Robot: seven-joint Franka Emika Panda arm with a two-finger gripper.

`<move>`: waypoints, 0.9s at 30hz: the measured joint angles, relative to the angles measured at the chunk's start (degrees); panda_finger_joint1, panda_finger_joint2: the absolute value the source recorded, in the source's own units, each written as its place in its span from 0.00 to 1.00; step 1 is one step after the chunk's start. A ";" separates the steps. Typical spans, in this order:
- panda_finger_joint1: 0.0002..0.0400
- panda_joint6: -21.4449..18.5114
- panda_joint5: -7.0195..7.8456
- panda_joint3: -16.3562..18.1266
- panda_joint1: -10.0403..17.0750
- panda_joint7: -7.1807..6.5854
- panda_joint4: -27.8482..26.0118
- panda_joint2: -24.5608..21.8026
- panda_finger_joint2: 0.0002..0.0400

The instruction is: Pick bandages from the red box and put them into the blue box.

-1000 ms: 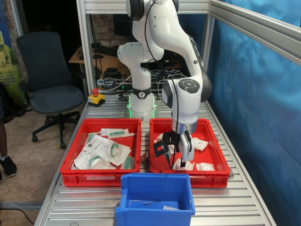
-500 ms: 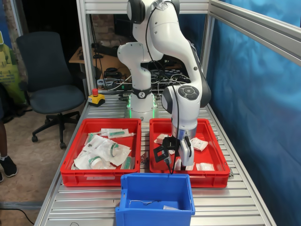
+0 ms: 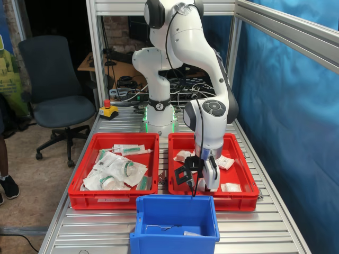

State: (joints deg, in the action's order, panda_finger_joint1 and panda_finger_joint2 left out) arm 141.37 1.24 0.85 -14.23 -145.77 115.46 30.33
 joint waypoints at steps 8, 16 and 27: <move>1.00 0.11 0.00 -0.05 -0.74 0.00 0.00 0.05 1.00; 1.00 0.17 0.00 -0.25 -1.82 0.00 0.12 0.14 1.00; 1.00 0.75 0.00 -1.08 -3.14 0.00 0.39 0.22 1.00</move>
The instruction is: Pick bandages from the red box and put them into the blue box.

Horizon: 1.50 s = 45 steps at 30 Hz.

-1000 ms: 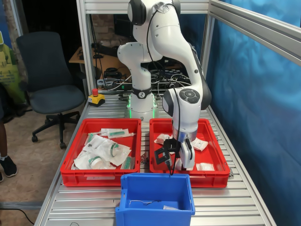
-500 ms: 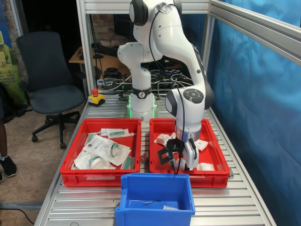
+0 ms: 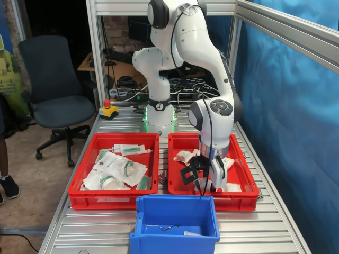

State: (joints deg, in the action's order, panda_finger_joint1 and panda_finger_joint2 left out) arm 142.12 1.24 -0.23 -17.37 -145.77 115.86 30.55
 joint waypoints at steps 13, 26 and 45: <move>1.00 1.09 0.00 -1.74 -2.22 0.00 0.43 0.21 1.00; 1.00 1.98 0.00 -3.78 -3.51 0.00 0.50 1.06 1.00; 1.00 2.35 0.00 -5.01 -3.78 0.00 0.50 1.75 1.00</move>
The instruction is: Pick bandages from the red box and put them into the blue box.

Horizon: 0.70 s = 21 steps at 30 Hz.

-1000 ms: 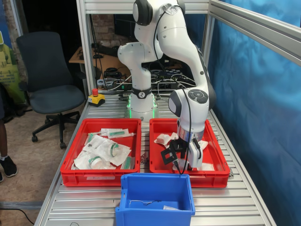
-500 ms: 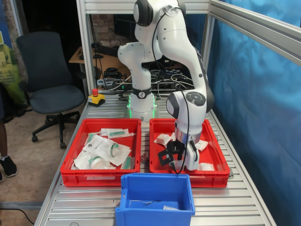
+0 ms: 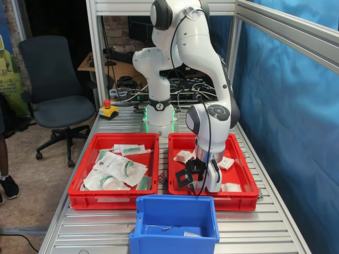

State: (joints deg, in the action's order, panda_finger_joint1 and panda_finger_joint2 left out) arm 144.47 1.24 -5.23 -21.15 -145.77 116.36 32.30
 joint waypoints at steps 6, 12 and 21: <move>0.86 0.00 0.00 -0.20 0.00 0.00 0.00 0.05 0.86; 0.73 0.00 0.00 -0.38 0.00 0.00 0.00 0.09 0.73; 0.48 0.01 0.00 -0.57 0.00 0.00 -0.01 0.09 0.48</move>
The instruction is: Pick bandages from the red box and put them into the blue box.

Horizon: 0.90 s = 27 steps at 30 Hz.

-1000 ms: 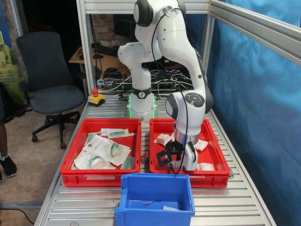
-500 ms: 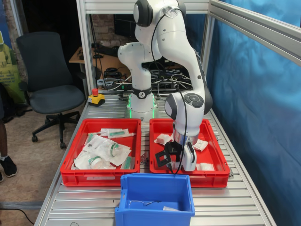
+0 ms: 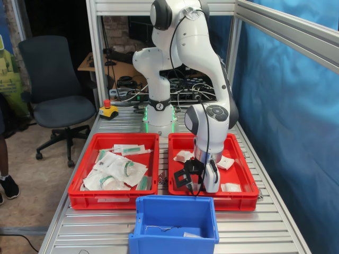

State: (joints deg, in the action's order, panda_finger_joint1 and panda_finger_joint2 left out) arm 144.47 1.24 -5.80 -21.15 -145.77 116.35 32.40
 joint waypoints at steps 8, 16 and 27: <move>0.23 0.15 0.00 -0.03 0.00 0.00 -0.09 0.00 0.23; 0.12 0.20 0.00 -0.15 -0.15 0.00 -0.10 0.00 0.12; 0.12 0.02 0.00 -1.17 -0.76 0.00 -0.09 -0.07 0.12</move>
State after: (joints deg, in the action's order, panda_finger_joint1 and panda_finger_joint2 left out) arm 144.50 1.24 -6.97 -21.91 -145.77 116.26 32.33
